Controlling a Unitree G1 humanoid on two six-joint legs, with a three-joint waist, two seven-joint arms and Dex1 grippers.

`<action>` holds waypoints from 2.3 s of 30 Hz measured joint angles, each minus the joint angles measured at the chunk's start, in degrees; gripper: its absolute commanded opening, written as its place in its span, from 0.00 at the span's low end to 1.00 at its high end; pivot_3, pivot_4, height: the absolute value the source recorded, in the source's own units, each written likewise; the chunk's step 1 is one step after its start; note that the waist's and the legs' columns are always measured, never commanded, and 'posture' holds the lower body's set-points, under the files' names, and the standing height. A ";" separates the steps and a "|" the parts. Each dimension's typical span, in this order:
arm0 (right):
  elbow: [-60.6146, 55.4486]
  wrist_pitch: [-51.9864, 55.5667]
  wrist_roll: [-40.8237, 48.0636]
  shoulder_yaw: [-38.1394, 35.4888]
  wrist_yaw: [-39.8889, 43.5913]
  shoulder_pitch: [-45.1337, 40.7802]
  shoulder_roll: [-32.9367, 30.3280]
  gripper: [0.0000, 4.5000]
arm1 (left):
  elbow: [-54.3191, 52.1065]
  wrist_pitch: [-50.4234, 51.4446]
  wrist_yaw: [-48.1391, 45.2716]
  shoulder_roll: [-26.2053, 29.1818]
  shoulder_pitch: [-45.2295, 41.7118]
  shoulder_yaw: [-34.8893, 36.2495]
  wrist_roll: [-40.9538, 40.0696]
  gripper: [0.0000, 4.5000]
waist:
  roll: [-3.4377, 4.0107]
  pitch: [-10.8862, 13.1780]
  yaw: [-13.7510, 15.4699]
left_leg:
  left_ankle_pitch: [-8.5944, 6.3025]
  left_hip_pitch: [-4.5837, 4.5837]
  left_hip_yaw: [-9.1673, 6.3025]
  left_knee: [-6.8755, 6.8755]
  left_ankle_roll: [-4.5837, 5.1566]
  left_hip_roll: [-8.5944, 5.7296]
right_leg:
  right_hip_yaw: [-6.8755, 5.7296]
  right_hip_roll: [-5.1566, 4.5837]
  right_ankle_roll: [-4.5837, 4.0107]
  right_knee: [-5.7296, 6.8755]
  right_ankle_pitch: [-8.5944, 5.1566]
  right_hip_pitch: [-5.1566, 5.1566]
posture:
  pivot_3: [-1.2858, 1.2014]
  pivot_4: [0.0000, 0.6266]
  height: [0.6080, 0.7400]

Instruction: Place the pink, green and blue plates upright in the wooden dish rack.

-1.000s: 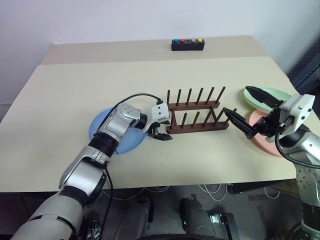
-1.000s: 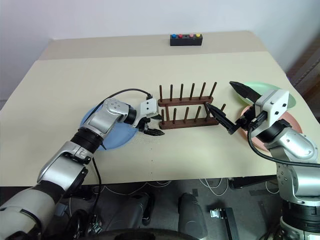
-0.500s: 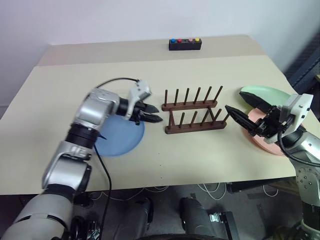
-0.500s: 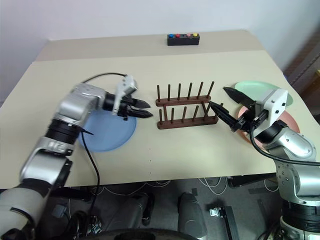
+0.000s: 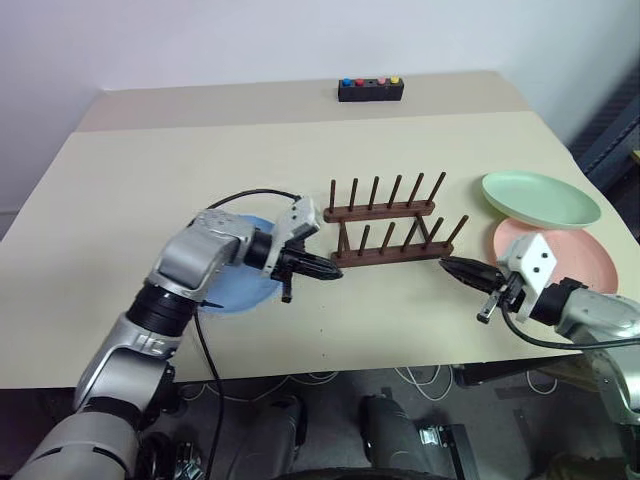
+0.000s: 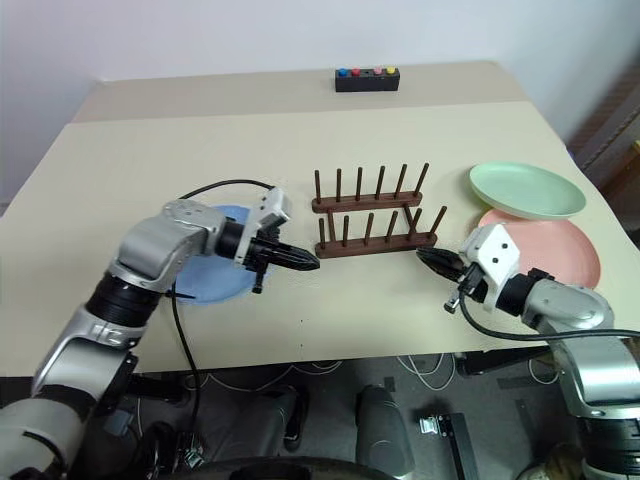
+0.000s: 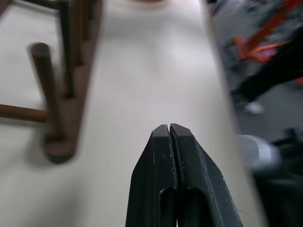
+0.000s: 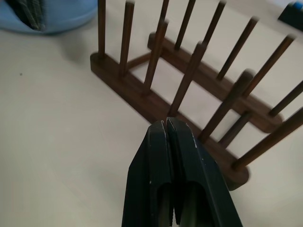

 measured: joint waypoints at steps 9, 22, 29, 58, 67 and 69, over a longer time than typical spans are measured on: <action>3.93 1.80 -9.70 5.35 -5.54 -2.09 -0.02 0.01 | -0.06 -3.50 7.30 -3.37 4.04 -5.99 5.43 0.00 | 0.00 0.00 -0.01 | 0.00 0.01 0.00 -0.01 0.00 0.00 | 0.00 0.01 0.00 0.00 0.00 -0.01 | 0.52 0.24 1.00; 13.52 1.69 -23.85 12.67 -16.82 -10.19 4.58 0.01 | 9.35 -8.06 19.63 -10.91 0.94 -5.15 10.93 0.00 | 0.01 -0.02 0.04 | 0.01 0.02 0.00 0.05 -0.01 -0.03 | -0.01 0.00 0.01 0.02 0.01 0.03 | 0.52 0.24 1.00; 19.30 1.18 -27.69 14.47 -20.23 -15.88 7.40 0.01 | 18.64 -12.44 22.62 -12.55 -3.34 -3.40 12.10 0.00 | 0.01 -0.03 -0.13 | 0.04 0.05 -0.01 0.06 -0.06 -0.03 | -0.01 0.03 -0.01 0.06 0.03 0.04 | 0.52 0.24 1.00; 38.29 -8.30 -31.69 16.72 -22.29 -29.62 12.78 0.01 | 38.15 -23.41 24.01 -15.81 -11.43 1.75 15.48 0.00 | 0.01 -0.03 -0.44 | 0.05 0.05 -0.01 0.01 -0.08 -0.05 | -0.01 0.03 0.00 0.10 0.04 -0.03 | 0.52 0.24 1.00; 38.28 -8.30 -31.70 16.71 -22.26 -29.62 12.84 0.01 | 39.57 -24.18 24.03 -15.69 -11.77 2.87 15.89 0.00 | 0.01 -0.03 -0.49 | 0.05 0.04 -0.01 0.01 -0.08 -0.05 | -0.01 0.04 0.00 0.11 0.04 -0.04 | 0.52 0.24 1.00; 38.28 -8.29 -31.72 16.72 -22.26 -29.61 13.21 0.01 | 39.83 -24.43 24.08 -15.69 -11.89 2.96 16.00 0.00 | 0.01 -0.03 -0.50 | 0.05 0.05 -0.01 0.00 -0.09 -0.05 | -0.01 0.04 0.00 0.11 0.04 -0.04 | 0.52 0.24 1.00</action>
